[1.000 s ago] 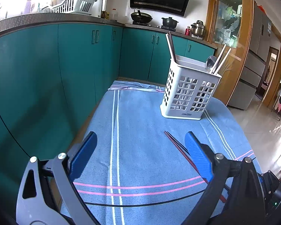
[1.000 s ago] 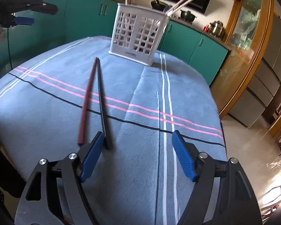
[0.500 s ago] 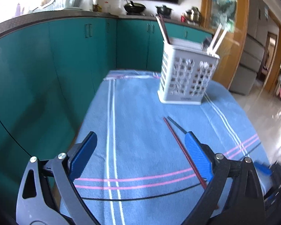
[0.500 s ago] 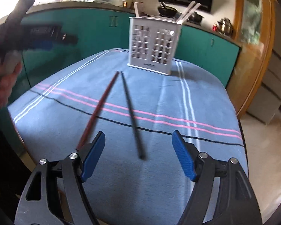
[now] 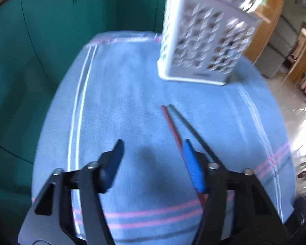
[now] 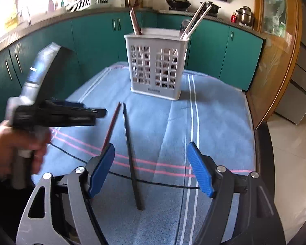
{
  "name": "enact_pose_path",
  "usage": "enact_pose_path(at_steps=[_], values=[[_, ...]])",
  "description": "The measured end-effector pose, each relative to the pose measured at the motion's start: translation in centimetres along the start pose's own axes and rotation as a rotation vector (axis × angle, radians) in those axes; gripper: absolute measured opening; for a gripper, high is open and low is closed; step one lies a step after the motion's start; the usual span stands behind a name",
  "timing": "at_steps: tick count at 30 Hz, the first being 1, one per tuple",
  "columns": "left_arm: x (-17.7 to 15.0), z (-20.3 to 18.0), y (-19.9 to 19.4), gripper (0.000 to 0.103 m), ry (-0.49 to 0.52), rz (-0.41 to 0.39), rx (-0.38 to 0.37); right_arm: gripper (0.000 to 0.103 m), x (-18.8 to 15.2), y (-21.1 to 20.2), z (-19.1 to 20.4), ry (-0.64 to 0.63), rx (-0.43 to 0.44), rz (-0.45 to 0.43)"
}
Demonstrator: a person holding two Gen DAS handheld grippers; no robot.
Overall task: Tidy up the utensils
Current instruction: 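Lower the left tool onto a dark red chopstick and close it, then grasp the black chopstick with the right tool while the left tool lifts its chopstick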
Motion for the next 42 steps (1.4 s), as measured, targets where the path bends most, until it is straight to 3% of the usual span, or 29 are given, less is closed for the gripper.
enact_pose_path(at_steps=[1, 3, 10, 15, 17, 21, 24, 25, 26, 29, 31, 36, 42], values=[[0.2, 0.1, 0.7, 0.048, -0.005, 0.018, -0.001, 0.073, -0.3, -0.1, -0.1, 0.006, 0.001, -0.001], [1.0, 0.0, 1.7, 0.047, 0.012, 0.025, 0.019, 0.073, -0.9, -0.1, -0.4, 0.01, 0.003, 0.009], [2.3, 0.3, 1.6, 0.049, -0.03, 0.017, -0.018, 0.073, -2.3, 0.1, -1.3, 0.029, -0.005, 0.034], [2.1, -1.0, 0.9, 0.051, 0.0, 0.008, -0.042, 0.073, -2.6, 0.0, -1.7, 0.044, 0.005, 0.033], [1.9, -1.5, 1.8, 0.049, 0.012, 0.039, -0.022, 0.073, -2.7, 0.0, -1.8, 0.047, 0.008, 0.033], [2.7, -1.7, 2.8, 0.048, 0.027, 0.016, 0.049, 0.073, -2.9, 0.0, -1.7, 0.054, 0.016, 0.037], [3.7, -1.2, 3.5, 0.033, 0.028, -0.019, 0.1, 0.073, -3.0, 0.0, -1.4, 0.047, 0.017, 0.042], [4.0, -0.9, 3.7, 0.017, 0.02, -0.027, 0.103, 0.073, -3.0, 0.1, -1.2, 0.04, 0.014, 0.046], [4.1, -0.7, 3.7, 0.008, 0.017, -0.028, 0.092, 0.073, -3.0, 0.2, -1.1, 0.034, 0.012, 0.05], [3.9, 0.6, 3.3, 0.005, -0.045, -0.04, 0.012, 0.073, -2.3, 0.2, -0.3, 0.0, 0.007, 0.051], [3.5, 1.2, 2.4, 0.004, -0.079, -0.062, -0.022, 0.073, -1.5, 0.5, 0.3, -0.03, 0.004, 0.053], [2.6, 3.0, -5.0, 0.004, -0.112, -0.232, -0.084, 0.073, 2.4, 3.6, 1.9, -0.066, 0.035, 0.105], [1.5, 4.9, -10.2, 0.004, -0.113, -0.333, -0.092, 0.071, 6.8, 8.6, 4.4, -0.098, 0.052, 0.191]])
Point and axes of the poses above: each gripper's, at about its wrist camera, not at the fingertips, and y roughly the way its jaws point, z to its left, x to its top, the point moved 1 cm from there along y, roughly the way its jaws point, and after that the axes turned 11 degrees about y, right-handed, at the moved point
